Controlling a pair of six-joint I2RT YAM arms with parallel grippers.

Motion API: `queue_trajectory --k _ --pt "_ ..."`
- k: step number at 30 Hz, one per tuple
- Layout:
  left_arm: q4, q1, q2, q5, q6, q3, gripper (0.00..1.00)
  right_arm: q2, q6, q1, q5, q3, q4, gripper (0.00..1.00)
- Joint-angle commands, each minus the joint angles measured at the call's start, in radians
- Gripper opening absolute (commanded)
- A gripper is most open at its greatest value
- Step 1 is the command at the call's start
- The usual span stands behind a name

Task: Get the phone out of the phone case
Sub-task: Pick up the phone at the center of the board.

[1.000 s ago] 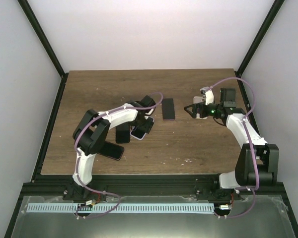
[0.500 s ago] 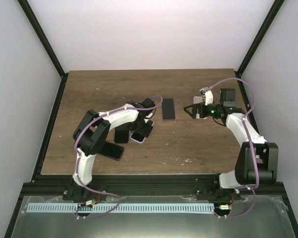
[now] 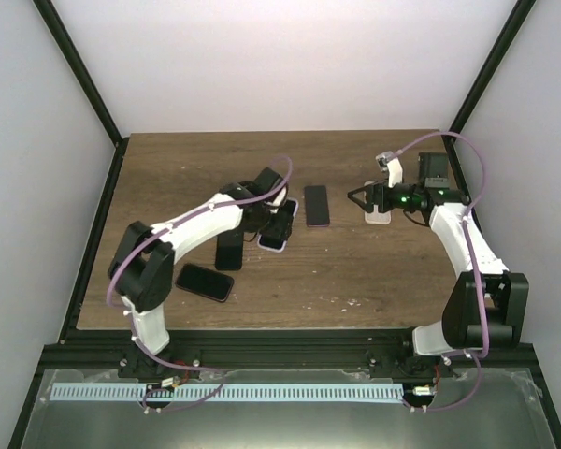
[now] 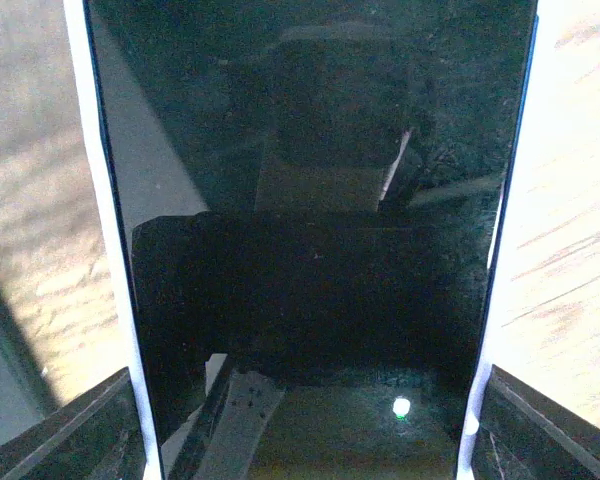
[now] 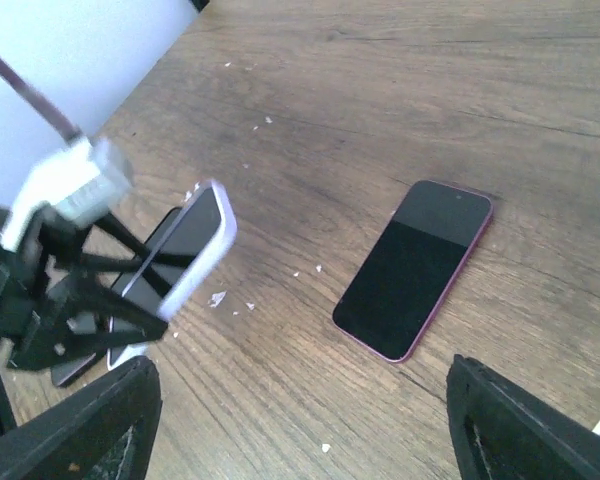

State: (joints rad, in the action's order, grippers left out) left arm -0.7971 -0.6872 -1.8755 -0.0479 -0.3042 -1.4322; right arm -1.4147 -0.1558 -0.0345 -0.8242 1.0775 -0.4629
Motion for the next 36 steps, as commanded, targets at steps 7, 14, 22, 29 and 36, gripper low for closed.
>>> queue_trajectory --k 7,14,22,29,36 --pt "0.507 -0.022 0.209 -0.057 -0.327 0.084 0.2 -0.004 -0.011 0.173 -0.035 0.064 -0.121 0.74" --pt "0.629 -0.057 0.235 -0.016 -0.414 0.112 0.14 -0.044 0.052 0.282 0.002 0.107 -0.087 0.7" --pt "0.711 -0.09 0.283 0.069 -0.445 0.158 0.05 -0.079 0.13 0.325 0.039 0.133 -0.026 0.64" --pt "0.706 -0.095 0.296 0.098 -0.459 0.166 0.05 -0.105 0.133 0.347 0.021 0.139 -0.018 0.6" --pt "0.746 -0.101 0.326 0.11 -0.459 0.193 0.06 -0.128 0.154 0.359 -0.028 0.14 0.02 0.37"
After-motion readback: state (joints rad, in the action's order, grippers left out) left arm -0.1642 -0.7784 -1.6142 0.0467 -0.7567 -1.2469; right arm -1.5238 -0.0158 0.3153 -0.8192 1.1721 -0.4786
